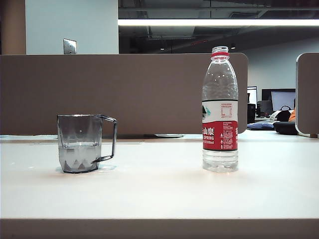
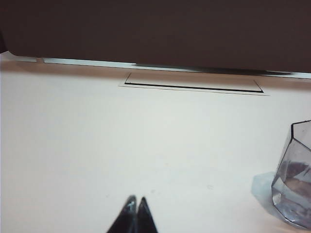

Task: Pick up the mineral water bottle on the table and pour water into the mug until it's half full.

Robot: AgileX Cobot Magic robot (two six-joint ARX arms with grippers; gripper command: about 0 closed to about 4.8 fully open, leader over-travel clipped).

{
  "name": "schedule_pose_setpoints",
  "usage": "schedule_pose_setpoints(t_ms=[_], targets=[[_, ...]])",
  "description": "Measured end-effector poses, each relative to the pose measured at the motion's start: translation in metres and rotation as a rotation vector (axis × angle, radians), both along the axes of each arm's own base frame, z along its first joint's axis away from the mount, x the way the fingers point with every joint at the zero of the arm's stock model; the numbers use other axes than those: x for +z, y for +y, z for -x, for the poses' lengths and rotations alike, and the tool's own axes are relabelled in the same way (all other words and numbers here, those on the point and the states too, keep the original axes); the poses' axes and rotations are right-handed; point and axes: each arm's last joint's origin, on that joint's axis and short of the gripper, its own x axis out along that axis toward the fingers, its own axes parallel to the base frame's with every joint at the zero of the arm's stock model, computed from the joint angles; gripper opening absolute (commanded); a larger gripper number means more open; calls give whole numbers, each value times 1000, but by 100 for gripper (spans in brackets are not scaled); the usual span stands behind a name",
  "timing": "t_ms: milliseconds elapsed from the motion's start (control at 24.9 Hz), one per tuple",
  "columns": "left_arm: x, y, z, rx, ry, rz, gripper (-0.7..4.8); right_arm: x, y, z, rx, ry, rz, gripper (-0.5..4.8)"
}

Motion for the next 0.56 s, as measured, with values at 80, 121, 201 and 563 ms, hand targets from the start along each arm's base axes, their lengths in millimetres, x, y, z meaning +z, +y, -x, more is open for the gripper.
schedule_pose_setpoints(t_ms=[80,121,201,563], targets=[[0,0,0,0,0,0,-5,-1,-1,0,-6,8,-1,-1],[0,0,0,0,0,0,-5,-1,0,0,-5,11,-1,-1],[0,0,0,0,0,0,-5,-1,0,0,-5,11,-1,-1],[0,0,0,0,0,0,-5,-1,0,0,-5,11,-1,-1]])
